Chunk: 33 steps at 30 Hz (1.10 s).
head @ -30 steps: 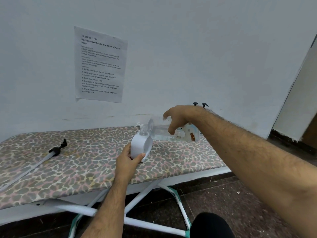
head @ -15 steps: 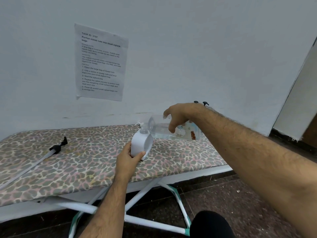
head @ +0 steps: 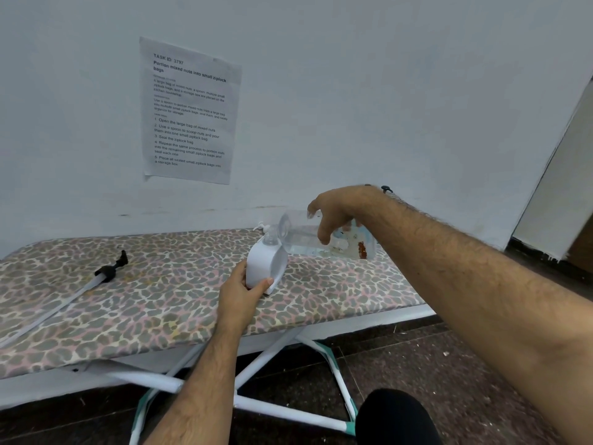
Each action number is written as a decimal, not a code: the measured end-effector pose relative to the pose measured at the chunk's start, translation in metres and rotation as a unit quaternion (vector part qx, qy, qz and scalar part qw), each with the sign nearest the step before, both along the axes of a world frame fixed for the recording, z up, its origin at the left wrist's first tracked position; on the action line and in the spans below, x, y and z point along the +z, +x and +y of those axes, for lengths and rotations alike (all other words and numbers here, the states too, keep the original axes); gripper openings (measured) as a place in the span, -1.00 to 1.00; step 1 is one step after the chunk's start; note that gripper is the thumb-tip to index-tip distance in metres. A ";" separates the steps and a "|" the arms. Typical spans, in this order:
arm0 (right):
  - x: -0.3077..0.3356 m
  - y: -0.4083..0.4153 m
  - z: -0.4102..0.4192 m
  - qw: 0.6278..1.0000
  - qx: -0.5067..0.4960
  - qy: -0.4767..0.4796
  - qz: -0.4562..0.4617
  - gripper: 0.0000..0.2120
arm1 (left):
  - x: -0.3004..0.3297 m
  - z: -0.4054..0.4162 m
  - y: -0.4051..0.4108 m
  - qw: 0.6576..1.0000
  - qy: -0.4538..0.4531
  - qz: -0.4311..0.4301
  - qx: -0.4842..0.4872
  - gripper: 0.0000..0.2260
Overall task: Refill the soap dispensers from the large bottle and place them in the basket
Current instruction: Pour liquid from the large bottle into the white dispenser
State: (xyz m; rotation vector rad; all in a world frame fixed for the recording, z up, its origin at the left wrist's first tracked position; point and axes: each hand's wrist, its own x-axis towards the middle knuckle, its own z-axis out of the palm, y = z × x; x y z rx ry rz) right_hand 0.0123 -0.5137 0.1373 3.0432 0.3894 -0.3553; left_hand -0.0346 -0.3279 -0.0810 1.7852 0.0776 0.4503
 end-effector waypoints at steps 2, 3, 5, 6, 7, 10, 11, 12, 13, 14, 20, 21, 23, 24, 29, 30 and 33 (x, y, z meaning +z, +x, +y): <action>0.000 -0.001 0.001 1.000 0.003 -0.006 -0.004 -0.25 | -0.001 0.000 0.001 1.000 -0.001 0.000 -0.001 -0.53; 0.000 -0.001 0.001 1.000 0.004 -0.008 -0.006 -0.25 | -0.001 0.000 0.001 1.000 -0.001 0.000 -0.001 -0.53; 0.001 -0.001 0.002 1.000 0.005 -0.012 -0.007 -0.25 | -0.001 0.000 0.001 1.000 -0.005 0.000 -0.001 -0.52; 0.001 -0.001 0.002 1.000 0.005 -0.014 -0.007 -0.25 | -0.001 0.000 0.001 1.000 -0.006 0.000 -0.001 -0.51; 0.001 -0.001 0.003 1.000 0.005 -0.016 -0.007 -0.26 | -0.001 0.001 0.001 1.000 -0.006 0.001 0.000 -0.51; 0.002 -0.003 0.004 0.999 0.011 -0.027 -0.013 -0.26 | -0.001 0.001 0.001 1.000 -0.003 0.001 0.001 -0.51; 0.003 -0.003 0.004 0.999 0.014 -0.031 -0.016 -0.27 | -0.001 0.001 0.001 1.000 -0.003 0.002 0.001 -0.51; 0.003 -0.003 0.005 0.999 0.017 -0.034 -0.018 -0.27 | -0.001 0.001 0.001 1.000 -0.002 0.002 0.001 -0.51; 0.003 -0.003 0.005 0.999 0.018 -0.037 -0.019 -0.26 | 0.000 0.000 0.001 1.000 0.000 0.002 0.002 -0.51; 0.004 -0.003 0.006 0.999 0.020 -0.040 -0.020 -0.26 | 0.000 0.000 0.001 1.000 0.002 0.001 0.002 -0.50; 0.004 -0.004 0.007 0.998 0.021 -0.048 -0.019 -0.26 | 0.000 0.000 0.000 1.000 0.003 0.002 0.005 -0.51; 0.005 -0.004 0.007 0.999 0.020 -0.047 -0.017 -0.26 | 0.000 0.000 0.000 1.000 0.004 0.003 0.004 -0.51; 0.004 -0.004 0.007 0.999 0.018 -0.045 -0.014 -0.26 | -0.001 0.000 0.000 1.000 0.005 0.003 0.004 -0.50; 0.004 -0.004 0.007 0.999 0.018 -0.046 -0.014 -0.26 | -0.001 0.000 0.000 1.000 0.007 0.003 0.004 -0.50; 0.007 -0.005 0.009 0.999 0.016 -0.047 -0.013 -0.27 | 0.001 0.000 0.000 1.000 0.001 0.002 0.005 -0.49; 0.007 -0.005 0.009 0.999 0.016 -0.050 -0.011 -0.27 | 0.001 0.000 0.000 1.000 -0.001 0.002 0.005 -0.50; 0.008 -0.006 0.010 0.998 0.017 -0.059 -0.006 -0.28 | -0.001 0.000 0.001 1.000 -0.001 0.002 0.004 -0.50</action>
